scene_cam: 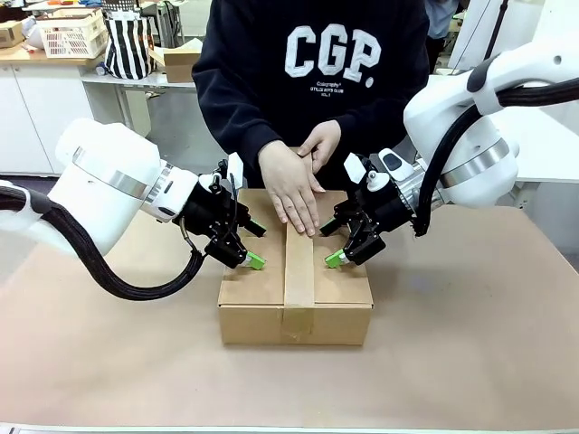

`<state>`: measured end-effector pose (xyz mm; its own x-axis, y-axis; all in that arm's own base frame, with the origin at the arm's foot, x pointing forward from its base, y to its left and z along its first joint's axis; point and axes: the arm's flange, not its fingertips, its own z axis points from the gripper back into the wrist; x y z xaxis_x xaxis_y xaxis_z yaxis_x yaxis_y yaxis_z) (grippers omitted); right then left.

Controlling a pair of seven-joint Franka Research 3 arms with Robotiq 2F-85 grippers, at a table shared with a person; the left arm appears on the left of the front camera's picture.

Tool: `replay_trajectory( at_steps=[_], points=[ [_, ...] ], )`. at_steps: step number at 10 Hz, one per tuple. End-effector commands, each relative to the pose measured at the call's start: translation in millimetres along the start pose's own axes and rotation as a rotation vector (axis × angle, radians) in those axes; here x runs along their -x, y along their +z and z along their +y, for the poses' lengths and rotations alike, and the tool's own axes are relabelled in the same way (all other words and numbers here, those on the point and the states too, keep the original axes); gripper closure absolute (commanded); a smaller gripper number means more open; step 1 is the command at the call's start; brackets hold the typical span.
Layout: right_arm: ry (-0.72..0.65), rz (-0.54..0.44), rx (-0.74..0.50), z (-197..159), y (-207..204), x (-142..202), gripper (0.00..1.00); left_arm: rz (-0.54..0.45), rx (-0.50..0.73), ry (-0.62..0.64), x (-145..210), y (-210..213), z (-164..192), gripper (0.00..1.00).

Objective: Pack the gift set into the box.
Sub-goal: Press and hold the closed box until the human finishes sealing it.

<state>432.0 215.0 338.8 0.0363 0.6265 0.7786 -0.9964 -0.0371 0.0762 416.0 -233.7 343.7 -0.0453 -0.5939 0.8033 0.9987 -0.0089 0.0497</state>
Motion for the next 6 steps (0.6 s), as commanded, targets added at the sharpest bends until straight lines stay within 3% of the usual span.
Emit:
replay_trajectory(
  at_steps=[1, 6],
  points=[
    [-0.007, 0.007, 0.003, 0.3, -2.4, 3.4, 0.0, 0.005, 0.0, 0.001, 1.6, -1.1, -1.3, 0.0],
    [-0.007, 0.007, 0.003, 0.3, -2.4, 3.4, 0.0, 0.005, 0.0, 0.001, 1.6, -1.1, -1.3, 0.0]
  ],
)
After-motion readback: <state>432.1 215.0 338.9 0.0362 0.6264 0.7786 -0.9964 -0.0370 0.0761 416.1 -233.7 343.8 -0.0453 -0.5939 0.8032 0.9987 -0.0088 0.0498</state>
